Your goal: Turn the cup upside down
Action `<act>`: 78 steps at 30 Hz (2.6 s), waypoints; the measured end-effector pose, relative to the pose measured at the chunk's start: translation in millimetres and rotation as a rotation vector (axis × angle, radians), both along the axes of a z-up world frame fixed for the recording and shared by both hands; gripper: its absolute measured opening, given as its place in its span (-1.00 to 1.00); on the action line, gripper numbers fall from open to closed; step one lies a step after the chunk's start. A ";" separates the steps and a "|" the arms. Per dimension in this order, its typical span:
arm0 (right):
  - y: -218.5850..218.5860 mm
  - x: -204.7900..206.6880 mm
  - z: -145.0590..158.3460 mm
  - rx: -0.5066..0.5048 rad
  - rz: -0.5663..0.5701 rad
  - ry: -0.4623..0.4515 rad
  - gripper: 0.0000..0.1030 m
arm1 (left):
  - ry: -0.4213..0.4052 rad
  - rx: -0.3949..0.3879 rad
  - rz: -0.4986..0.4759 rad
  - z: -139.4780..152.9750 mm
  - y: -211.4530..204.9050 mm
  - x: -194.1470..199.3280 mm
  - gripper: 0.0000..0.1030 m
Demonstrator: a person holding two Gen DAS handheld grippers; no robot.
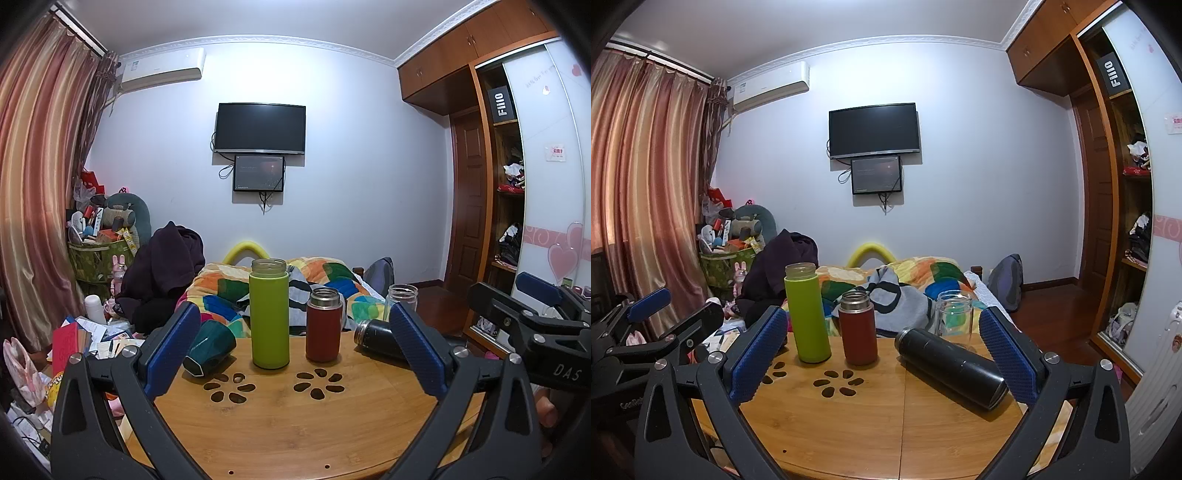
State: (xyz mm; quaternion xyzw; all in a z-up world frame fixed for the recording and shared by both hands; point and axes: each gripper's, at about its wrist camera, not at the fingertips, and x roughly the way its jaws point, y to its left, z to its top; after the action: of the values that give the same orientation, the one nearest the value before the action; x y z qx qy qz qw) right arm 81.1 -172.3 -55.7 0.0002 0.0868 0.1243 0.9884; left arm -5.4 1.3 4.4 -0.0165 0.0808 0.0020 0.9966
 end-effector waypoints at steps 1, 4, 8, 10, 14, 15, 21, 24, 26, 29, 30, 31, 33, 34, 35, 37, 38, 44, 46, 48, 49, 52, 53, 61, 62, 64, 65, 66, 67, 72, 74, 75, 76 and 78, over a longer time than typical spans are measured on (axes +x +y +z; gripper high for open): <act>-0.2 -0.1 0.5 0.000 0.000 -0.001 1.00 | 0.000 0.000 0.000 0.0 0.1 0.0 1.00; -0.3 0.1 0.8 -0.001 -0.001 -0.003 1.00 | 0.000 0.000 -0.001 0.3 0.3 -0.2 1.00; -0.2 -0.2 0.4 -0.001 0.000 -0.002 1.00 | 0.000 -0.001 0.000 0.0 -0.1 0.1 1.00; 0.0 -0.4 0.1 0.000 0.000 -0.002 1.00 | 0.000 -0.001 0.001 0.0 -0.2 0.1 1.00; 0.2 -0.3 0.3 0.000 -0.001 -0.002 1.00 | 0.002 -0.002 0.000 -0.6 -0.1 0.9 1.00; 0.0 -0.1 0.4 0.000 -0.001 -0.001 1.00 | 0.003 -0.003 0.000 -0.7 0.4 0.7 1.00; 0.2 -0.3 -0.1 0.001 -0.001 0.000 1.00 | 0.003 -0.003 0.000 -1.1 0.5 0.8 1.00; 0.1 -0.4 -0.4 0.003 -0.002 0.005 1.00 | 0.009 -0.005 0.000 -4.4 1.2 2.3 1.00; 0.3 -0.5 -0.5 0.003 -0.001 0.006 1.00 | 0.011 -0.005 0.000 -5.0 1.7 2.6 1.00; 0.9 -1.1 -0.7 0.002 0.000 0.008 1.00 | 0.014 -0.007 0.000 -6.7 2.5 4.0 1.00; 0.7 -0.8 -0.9 0.003 0.001 0.008 1.00 | 0.016 -0.008 0.001 -7.7 2.9 4.9 1.00; 0.6 0.6 -1.1 0.002 0.001 0.011 1.00 | 0.020 -0.009 0.001 -8.8 3.1 6.5 1.00; 1.0 3.8 -3.4 0.002 0.000 0.018 1.00 | 0.034 -0.012 0.000 -11.0 4.3 11.3 1.00; 0.8 5.6 -4.5 0.002 0.000 0.022 1.00 | 0.041 -0.014 0.001 -12.9 5.5 14.0 1.00; 1.0 7.4 -6.0 0.002 -0.002 0.029 1.00 | 0.051 -0.015 0.002 -14.1 7.1 16.9 1.00; -0.5 12.3 -9.1 0.000 -0.004 0.042 1.00 | 0.077 -0.013 0.011 -18.9 12.6 24.9 1.00; -2.3 15.9 -11.0 -0.001 -0.006 0.049 1.00 | 0.089 -0.013 0.017 -21.2 16.1 29.0 1.00; -10.7 38.2 -27.2 -0.010 -0.003 0.107 1.00 | 0.241 0.040 0.053 -44.0 52.8 76.2 1.00; -14.7 45.0 -33.4 -0.003 -0.002 0.129 1.00 | 0.328 0.060 0.052 -54.9 71.4 104.3 1.00; -19.5 51.9 -38.6 0.012 0.004 0.157 1.00 | 0.438 0.065 0.043 -68.0 89.9 138.1 1.00; -21.2 56.4 -41.9 0.020 0.007 0.176 1.00 | 0.483 0.059 0.037 -75.5 98.1 152.0 1.00; -24.1 65.9 -49.4 0.024 0.003 0.212 1.00 | 0.613 0.001 0.022 -96.7 123.1 194.4 1.00; -25.3 68.1 -51.6 0.021 -0.001 0.219 1.00 | 0.640 -0.021 0.021 -102.1 129.4 204.6 1.00; -27.0 84.2 -65.7 0.000 -0.012 0.282 1.00 | 0.757 -0.094 -0.014 -128.2 145.1 263.4 0.92; -26.2 85.2 -66.9 -0.004 -0.012 0.287 1.00 | 0.767 -0.089 -0.016 -131.8 144.1 265.9 0.81; -25.3 86.8 -69.5 -0.008 -0.008 0.294 1.00 | 0.784 -0.061 0.013 -133.7 142.5 267.3 0.50; -24.6 87.3 -70.5 -0.010 -0.006 0.299 1.00 | 0.779 -0.066 0.014 -134.1 144.7 265.8 0.49; -23.5 88.0 -71.4 -0.012 -0.002 0.304 1.00 | 0.776 -0.077 0.009 -134.2 147.2 265.6 0.47; -22.4 88.4 -72.3 -0.015 0.001 0.307 1.00 | 0.773 -0.093 0.007 -133.4 150.2 263.0 0.46; -18.9 89.1 -74.7 -0.028 0.011 0.318 1.00 | 0.773 -0.074 0.005 -131.2 147.1 248.8 0.45; -18.0 89.4 -75.2 -0.031 0.014 0.318 1.00 | 0.773 -0.055 -0.013 -130.1 140.1 237.9 0.45; -17.3 88.7 -75.3 -0.033 0.015 0.319 1.00 | 0.774 -0.048 -0.025 -129.4 136.1 231.8 0.45; -17.0 88.3 -75.3 -0.034 0.015 0.320 1.00 | 0.775 -0.041 -0.038 -128.6 131.2 225.3 0.45; -17.1 88.0 -75.4 -0.034 0.016 0.322 1.00 | 0.776 -0.027 -0.068 -127.4 118.5 212.0 0.45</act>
State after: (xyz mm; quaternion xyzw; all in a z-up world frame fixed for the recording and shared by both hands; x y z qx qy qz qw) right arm 169.1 -189.4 -131.2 0.0025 0.2461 0.1292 0.9606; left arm 206.5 119.8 -123.0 -0.0248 0.4524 -0.0260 0.8911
